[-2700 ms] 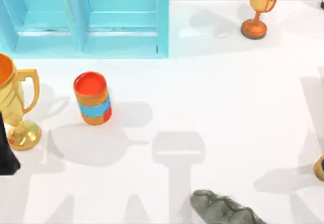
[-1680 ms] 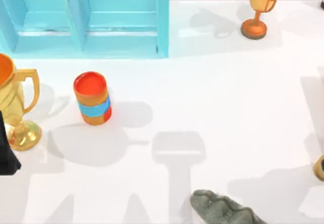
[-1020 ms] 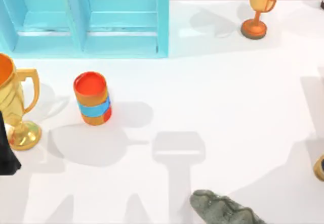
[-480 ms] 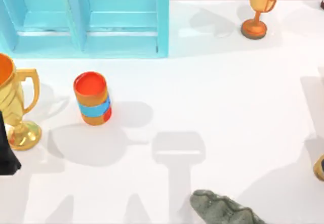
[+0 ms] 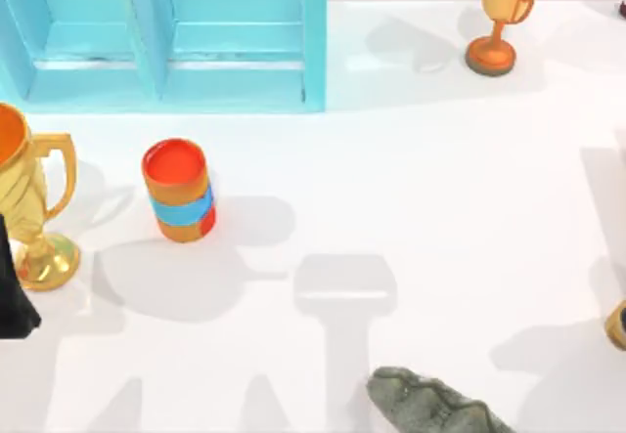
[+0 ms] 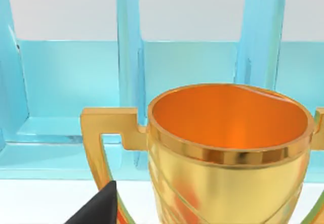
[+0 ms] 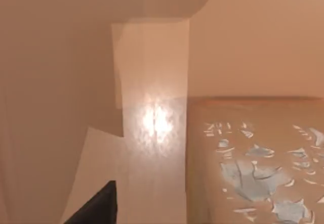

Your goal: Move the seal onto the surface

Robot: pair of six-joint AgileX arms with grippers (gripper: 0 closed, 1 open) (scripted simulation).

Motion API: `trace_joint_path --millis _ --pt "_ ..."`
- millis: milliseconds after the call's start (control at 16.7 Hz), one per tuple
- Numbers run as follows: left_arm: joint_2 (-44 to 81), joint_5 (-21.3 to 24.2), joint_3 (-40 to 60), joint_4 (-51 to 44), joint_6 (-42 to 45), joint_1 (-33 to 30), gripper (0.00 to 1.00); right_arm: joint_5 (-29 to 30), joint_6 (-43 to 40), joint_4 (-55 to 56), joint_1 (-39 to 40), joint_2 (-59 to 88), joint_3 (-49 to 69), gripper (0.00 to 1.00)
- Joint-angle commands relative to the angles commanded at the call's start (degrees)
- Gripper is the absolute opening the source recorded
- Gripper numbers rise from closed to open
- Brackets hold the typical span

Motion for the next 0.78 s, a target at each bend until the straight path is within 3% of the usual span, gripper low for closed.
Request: trace_joint_path --millis 240,780 --pt "0.0 0.0 0.0 0.0 0.0 0.0 1.0 0.0 0.0 0.16 0.0 0.07 -0.13 1.0" --pt "0.0 0.0 0.0 0.0 0.0 0.0 1.0 0.0 0.0 0.16 0.0 0.07 -0.13 0.32"
